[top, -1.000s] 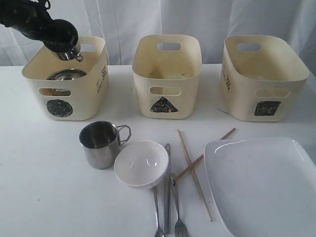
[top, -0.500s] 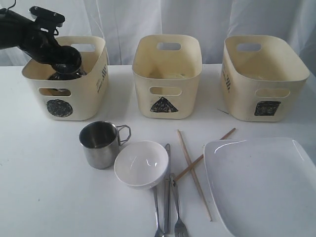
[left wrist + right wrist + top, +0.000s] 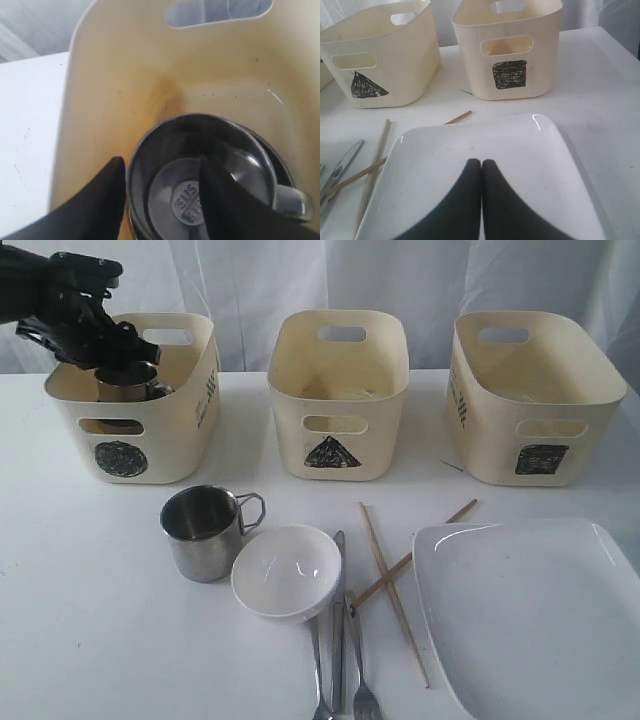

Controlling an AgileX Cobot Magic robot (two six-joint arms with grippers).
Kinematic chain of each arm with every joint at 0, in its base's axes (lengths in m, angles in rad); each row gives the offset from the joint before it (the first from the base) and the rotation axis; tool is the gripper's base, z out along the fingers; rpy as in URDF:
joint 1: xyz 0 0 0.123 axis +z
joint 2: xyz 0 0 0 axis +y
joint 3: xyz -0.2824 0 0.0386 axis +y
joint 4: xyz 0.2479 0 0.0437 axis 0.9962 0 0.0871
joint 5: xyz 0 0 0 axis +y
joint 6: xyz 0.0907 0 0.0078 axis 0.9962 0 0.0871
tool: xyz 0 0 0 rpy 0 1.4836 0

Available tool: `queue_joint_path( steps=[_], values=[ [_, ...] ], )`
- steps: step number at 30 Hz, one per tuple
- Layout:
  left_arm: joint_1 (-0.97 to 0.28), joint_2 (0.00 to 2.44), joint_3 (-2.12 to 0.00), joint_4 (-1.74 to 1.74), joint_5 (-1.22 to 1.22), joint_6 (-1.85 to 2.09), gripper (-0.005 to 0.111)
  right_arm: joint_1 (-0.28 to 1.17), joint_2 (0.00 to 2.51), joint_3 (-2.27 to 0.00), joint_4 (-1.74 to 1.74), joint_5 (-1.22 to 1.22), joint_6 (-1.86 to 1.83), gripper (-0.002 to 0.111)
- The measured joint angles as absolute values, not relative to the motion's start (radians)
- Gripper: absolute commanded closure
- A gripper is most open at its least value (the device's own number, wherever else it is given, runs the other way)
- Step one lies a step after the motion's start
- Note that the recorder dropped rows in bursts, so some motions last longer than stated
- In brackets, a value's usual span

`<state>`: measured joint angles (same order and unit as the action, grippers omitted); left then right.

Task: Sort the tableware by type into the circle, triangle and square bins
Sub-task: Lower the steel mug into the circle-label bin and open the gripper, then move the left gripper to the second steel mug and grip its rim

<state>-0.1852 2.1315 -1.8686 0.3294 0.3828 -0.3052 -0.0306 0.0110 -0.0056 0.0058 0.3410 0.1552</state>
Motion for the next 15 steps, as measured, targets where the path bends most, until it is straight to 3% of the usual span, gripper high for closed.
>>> queue_joint_path(
  steps=[15],
  values=[
    [-0.232, 1.79, -1.813, 0.083, 0.661, -0.028, 0.059, -0.031, 0.011, -0.006, 0.006, 0.341, 0.172, 0.108]
  ],
)
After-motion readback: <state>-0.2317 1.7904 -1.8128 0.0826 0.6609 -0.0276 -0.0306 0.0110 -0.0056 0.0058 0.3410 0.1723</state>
